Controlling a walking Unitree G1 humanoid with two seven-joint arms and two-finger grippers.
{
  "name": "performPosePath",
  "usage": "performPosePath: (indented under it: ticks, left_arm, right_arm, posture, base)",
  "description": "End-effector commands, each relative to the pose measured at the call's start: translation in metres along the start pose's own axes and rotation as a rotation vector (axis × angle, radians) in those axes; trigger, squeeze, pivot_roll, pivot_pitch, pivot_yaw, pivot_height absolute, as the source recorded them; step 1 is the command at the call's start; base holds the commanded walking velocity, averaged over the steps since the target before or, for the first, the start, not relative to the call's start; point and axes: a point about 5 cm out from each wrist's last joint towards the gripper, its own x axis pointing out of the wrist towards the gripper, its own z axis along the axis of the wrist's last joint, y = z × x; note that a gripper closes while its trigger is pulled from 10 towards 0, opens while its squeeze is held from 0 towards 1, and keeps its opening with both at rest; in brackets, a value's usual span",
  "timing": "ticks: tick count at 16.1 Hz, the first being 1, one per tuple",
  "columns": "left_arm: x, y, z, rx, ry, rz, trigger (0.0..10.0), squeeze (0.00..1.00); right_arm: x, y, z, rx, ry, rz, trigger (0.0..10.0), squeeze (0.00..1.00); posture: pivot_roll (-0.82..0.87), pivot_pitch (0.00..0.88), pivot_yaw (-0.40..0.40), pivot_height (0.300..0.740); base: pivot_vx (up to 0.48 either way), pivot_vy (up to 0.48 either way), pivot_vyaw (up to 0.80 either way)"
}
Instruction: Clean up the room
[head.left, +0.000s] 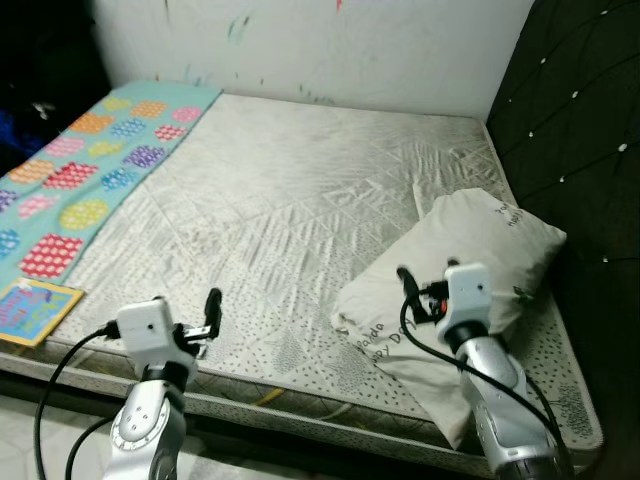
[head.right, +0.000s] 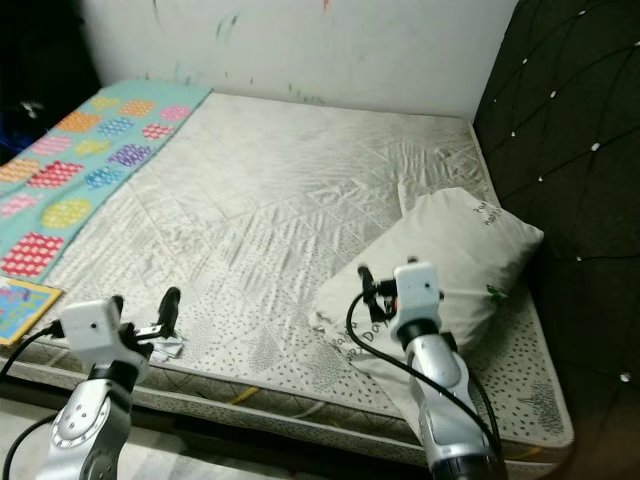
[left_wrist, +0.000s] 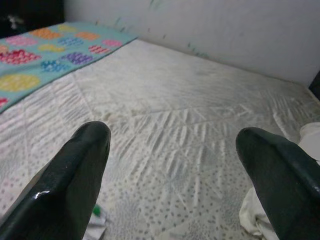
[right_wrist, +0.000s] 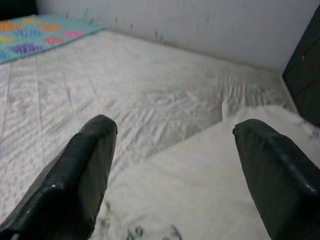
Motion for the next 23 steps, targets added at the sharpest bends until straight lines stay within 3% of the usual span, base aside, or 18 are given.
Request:
performPosePath:
  ticks: [1,2,3,5,9,10,11,12,14,16,19,23]
  left_arm:
    - [-0.001,-0.002,0.008,-0.009,-0.018,0.010,10.0,0.00]
    - [-0.002,-0.003,0.010,-0.010,-0.024,0.007,10.0,0.00]
    - [-0.004,-0.006,0.013,-0.018,-0.036,-0.003,10.0,0.00]
    - [-0.008,-0.008,0.017,-0.050,-0.029,0.001,10.0,0.00]
    - [-0.006,-0.016,0.012,-0.057,0.000,-0.026,10.0,0.00]
    - [-0.006,-0.021,0.013,-0.063,0.004,-0.033,10.0,0.00]
    - [-0.005,-0.023,0.013,-0.065,0.010,-0.044,10.0,0.00]
    - [-0.005,-0.024,0.013,-0.065,0.013,-0.048,10.0,0.00]
    - [-0.003,-0.023,0.014,-0.067,0.009,-0.043,10.0,0.00]
    - [-0.002,-0.022,0.015,-0.059,0.008,-0.036,10.0,0.00]
    - [-0.004,-0.019,0.016,-0.046,0.011,-0.028,10.0,0.00]
    - [-0.002,-0.021,0.018,-0.029,-0.011,-0.026,10.0,0.00]
  right_arm:
    - [0.002,-0.001,0.013,-0.028,-0.036,-0.004,10.0,0.00]
    - [0.003,-0.001,0.017,-0.056,-0.042,-0.012,10.0,0.00]
    - [0.009,0.005,0.015,0.007,0.001,0.002,10.0,0.00]
    - [0.010,0.013,0.025,0.010,-0.028,-0.014,10.0,0.00]
    - [-0.001,0.012,0.024,-0.017,-0.015,-0.011,10.0,0.00]
    - [-0.002,0.012,0.022,0.015,0.010,0.036,10.0,0.00]
    - [-0.003,0.011,0.024,-0.037,0.003,0.090,10.0,0.00]
    - [-0.002,0.007,0.022,-0.073,0.027,0.056,10.0,0.00]
    - [-0.001,0.007,0.022,-0.064,0.044,0.058,10.0,0.00]
    - [0.001,0.007,0.023,-0.122,0.034,0.029,10.0,0.00]
    - [0.000,0.017,0.027,-0.102,-0.020,0.116,10.0,0.00]
    - [-0.001,0.024,0.027,-0.042,0.006,0.176,10.0,0.00]
  posture:
    - [0.00,0.000,-0.054,0.740]
    - [0.01,0.000,-0.060,0.740]
    - [0.02,0.000,-0.059,0.740]
    - [0.00,0.000,-0.052,0.740]
    - [-0.02,0.000,-0.047,0.740]
    - [-0.03,0.000,-0.041,0.740]
    - [-0.03,0.000,-0.042,0.740]
    - [-0.03,0.000,-0.042,0.740]
    - [-0.03,0.000,-0.045,0.740]
    - [-0.03,0.000,-0.047,0.740]
    - [-0.02,0.000,-0.049,0.740]
    - [-0.01,0.000,-0.050,0.740]
  base:
    - [0.000,0.000,0.00]
    - [0.000,0.000,0.00]
    - [0.000,0.262,0.00]
    - [0.000,0.431,0.00]
    - [0.000,0.480,0.00]
    - [0.000,0.480,0.00]
    - [0.000,0.480,0.00]
    - [0.000,0.480,0.00]
    - [0.000,0.480,0.00]
    - [0.000,0.480,0.00]
    - [0.000,0.480,0.00]
    - [0.000,0.328,0.00]
